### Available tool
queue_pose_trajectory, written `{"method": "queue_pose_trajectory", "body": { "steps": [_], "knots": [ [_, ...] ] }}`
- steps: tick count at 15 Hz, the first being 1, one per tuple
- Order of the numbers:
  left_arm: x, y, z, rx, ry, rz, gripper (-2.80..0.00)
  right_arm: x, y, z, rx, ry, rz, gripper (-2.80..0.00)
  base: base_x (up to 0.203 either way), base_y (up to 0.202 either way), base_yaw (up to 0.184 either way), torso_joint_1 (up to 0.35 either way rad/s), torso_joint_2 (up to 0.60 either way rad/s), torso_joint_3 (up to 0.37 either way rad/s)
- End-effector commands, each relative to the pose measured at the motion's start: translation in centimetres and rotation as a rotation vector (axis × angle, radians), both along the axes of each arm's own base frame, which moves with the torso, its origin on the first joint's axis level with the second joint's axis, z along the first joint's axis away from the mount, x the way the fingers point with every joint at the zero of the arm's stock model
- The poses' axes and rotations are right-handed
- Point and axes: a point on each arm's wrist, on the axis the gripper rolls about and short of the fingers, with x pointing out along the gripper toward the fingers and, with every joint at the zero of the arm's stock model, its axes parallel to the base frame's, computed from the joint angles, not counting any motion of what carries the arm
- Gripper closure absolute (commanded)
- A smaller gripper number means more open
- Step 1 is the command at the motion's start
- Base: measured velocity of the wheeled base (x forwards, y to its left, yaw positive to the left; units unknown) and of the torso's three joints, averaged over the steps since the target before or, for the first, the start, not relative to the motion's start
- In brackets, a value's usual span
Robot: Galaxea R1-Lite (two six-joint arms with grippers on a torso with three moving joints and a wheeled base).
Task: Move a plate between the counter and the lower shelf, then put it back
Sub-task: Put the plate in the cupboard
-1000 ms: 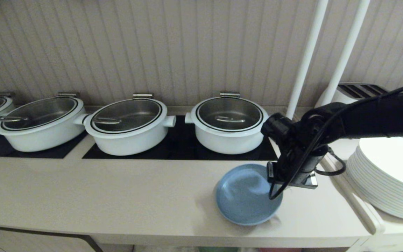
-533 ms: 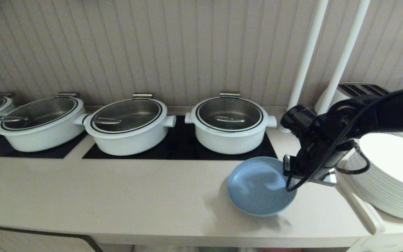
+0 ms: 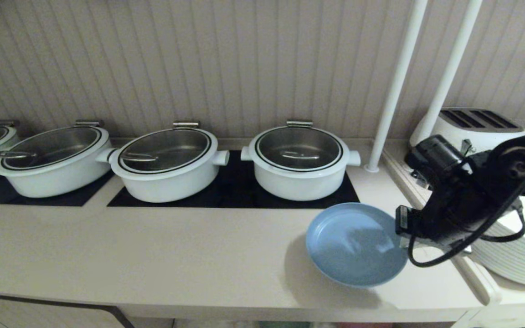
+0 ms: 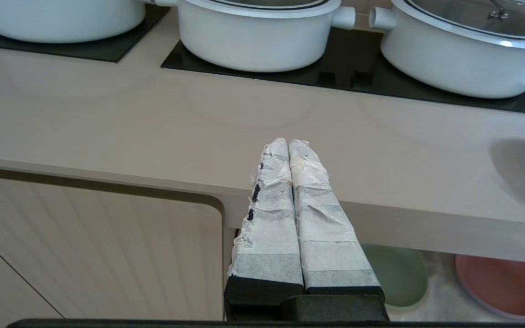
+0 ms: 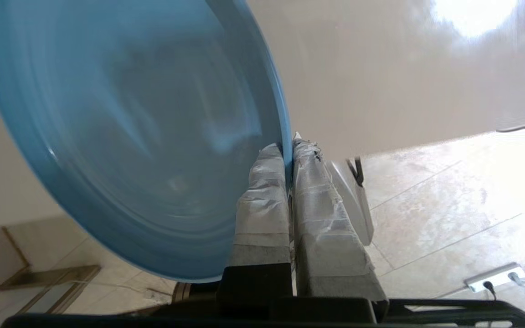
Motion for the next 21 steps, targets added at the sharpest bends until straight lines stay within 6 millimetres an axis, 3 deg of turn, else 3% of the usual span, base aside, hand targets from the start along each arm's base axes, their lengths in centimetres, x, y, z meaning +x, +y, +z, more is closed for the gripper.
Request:
{"method": "queue_pose_trajectory", "body": {
  "steps": [1,12,21],
  "knots": [
    [0.0,0.0,0.0,-0.001,0.0,0.001,0.0,-2.5,-1.0,1.2,0.019,-0.039,-0.003,0.0,0.0,0.0,0.0,0.0,0.0,0.0],
    [0.0,0.0,0.0,-0.001,-0.001,0.001,0.0,-11.2,-4.4,1.6,0.073,-0.099,-0.06,0.0,0.0,0.0,0.0,0.0,0.0,0.0],
    [0.0,0.0,0.0,-0.001,-0.001,0.001,0.0,-16.5,-6.5,-1.7,0.077,-0.021,-0.079,0.0,0.0,0.0,0.0,0.0,0.0,0.0]
  ]
}}
